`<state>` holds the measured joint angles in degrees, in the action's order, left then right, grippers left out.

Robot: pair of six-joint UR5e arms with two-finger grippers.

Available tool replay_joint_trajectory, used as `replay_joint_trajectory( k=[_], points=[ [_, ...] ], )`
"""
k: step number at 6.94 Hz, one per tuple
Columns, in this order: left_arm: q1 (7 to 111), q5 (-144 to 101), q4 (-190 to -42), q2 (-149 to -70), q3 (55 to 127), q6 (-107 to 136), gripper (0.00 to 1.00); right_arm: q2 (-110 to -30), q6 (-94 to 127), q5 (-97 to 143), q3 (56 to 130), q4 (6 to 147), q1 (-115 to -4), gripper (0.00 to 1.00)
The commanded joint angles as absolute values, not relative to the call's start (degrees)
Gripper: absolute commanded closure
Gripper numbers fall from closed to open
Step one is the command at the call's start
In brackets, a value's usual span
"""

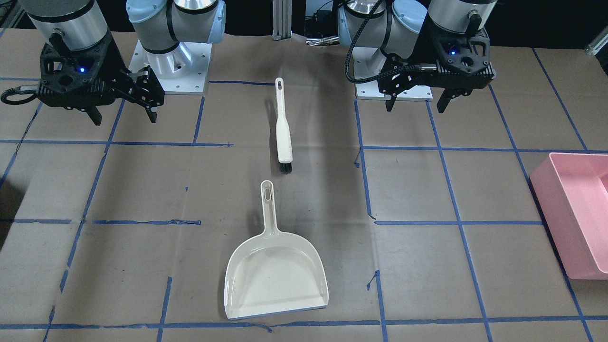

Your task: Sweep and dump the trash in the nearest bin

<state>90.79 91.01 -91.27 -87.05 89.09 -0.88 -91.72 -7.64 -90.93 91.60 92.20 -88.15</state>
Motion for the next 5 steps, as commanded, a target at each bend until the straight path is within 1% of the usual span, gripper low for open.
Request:
replay_joint_trajectory(
  k=[1, 5],
  points=[
    [90.79, 91.05, -91.32, -87.01, 89.65, -0.88, 0.0, -91.84, -7.65, -90.88, 91.58, 92.2, -88.15, 0.0],
    [90.79, 91.05, -92.71, -87.01, 89.65, -0.7, 0.0, -91.85, -7.65, -90.88, 91.58, 92.2, -88.15, 0.0]
  ],
)
